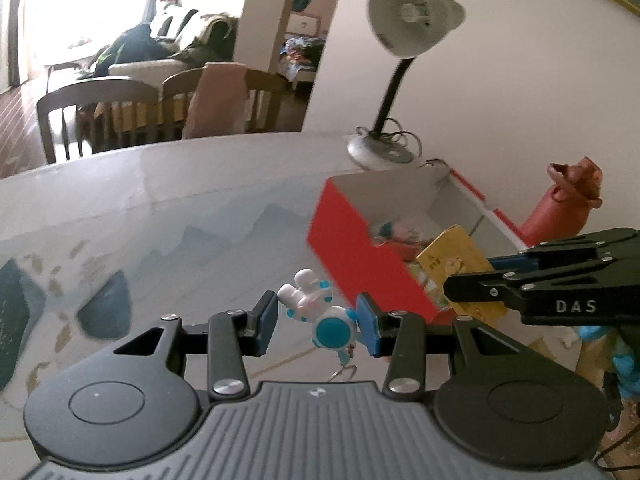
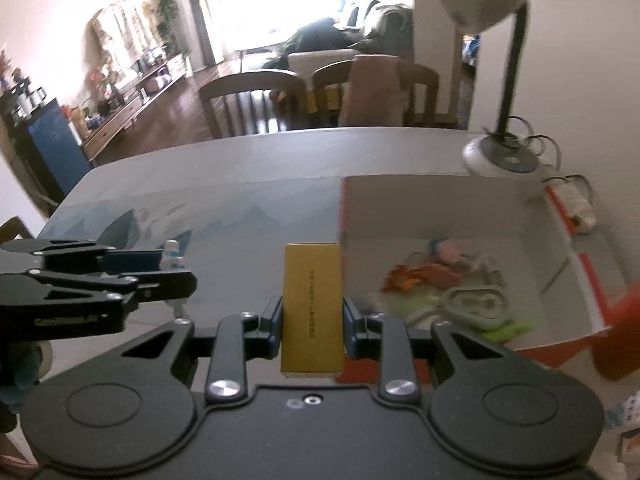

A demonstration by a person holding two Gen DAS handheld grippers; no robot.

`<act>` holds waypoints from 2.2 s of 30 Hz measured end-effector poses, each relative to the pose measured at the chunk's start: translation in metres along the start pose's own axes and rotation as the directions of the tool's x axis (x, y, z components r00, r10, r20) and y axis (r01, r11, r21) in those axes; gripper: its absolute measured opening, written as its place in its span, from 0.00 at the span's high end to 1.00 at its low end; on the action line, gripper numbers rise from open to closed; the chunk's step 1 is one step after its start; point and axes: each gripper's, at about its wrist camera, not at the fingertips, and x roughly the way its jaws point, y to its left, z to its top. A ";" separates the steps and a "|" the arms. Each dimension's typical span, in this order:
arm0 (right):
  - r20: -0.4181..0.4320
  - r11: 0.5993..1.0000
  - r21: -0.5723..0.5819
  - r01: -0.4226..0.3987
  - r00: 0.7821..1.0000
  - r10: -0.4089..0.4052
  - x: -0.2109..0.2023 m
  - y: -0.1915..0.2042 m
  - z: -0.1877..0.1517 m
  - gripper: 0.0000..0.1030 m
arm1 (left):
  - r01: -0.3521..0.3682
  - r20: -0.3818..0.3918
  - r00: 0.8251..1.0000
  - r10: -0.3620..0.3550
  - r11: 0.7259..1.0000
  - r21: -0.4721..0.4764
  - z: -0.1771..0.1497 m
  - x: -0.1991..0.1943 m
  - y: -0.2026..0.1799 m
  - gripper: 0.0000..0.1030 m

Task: Organize rigid objects
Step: 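Carry the figure keychain and yellow box with both tools over the red box, then open both tools to drop the keychain and yellow box into the box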

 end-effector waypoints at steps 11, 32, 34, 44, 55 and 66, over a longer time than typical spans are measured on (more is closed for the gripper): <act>0.042 0.995 0.058 0.080 0.996 -0.082 -0.015 -0.083 0.005 0.72 | 0.051 0.016 0.998 -0.053 0.995 0.086 0.045 0.030 -0.067 0.59; -0.030 0.985 0.055 0.162 0.987 -0.160 0.048 -0.173 0.012 0.72 | -0.048 -0.108 0.991 0.074 0.973 0.224 0.093 0.169 -0.127 0.59; -0.047 0.985 0.045 0.169 0.985 -0.167 0.059 -0.176 0.011 0.72 | -0.061 -0.130 0.987 0.093 0.970 0.234 0.091 0.182 -0.128 0.59; -0.101 0.982 -0.006 0.189 0.977 -0.188 0.100 -0.183 0.010 0.72 | -0.086 -0.224 0.962 0.157 0.951 0.296 0.074 0.222 -0.139 0.59; -0.146 0.984 -0.027 0.175 0.973 -0.177 0.115 -0.184 0.004 0.71 | -0.090 -0.293 0.939 0.177 0.953 0.288 0.061 0.242 -0.138 0.59; -0.139 0.988 -0.028 0.151 0.978 -0.154 0.103 -0.183 0.006 0.66 | -0.105 -0.314 0.931 0.186 0.961 0.257 0.063 0.246 -0.140 0.58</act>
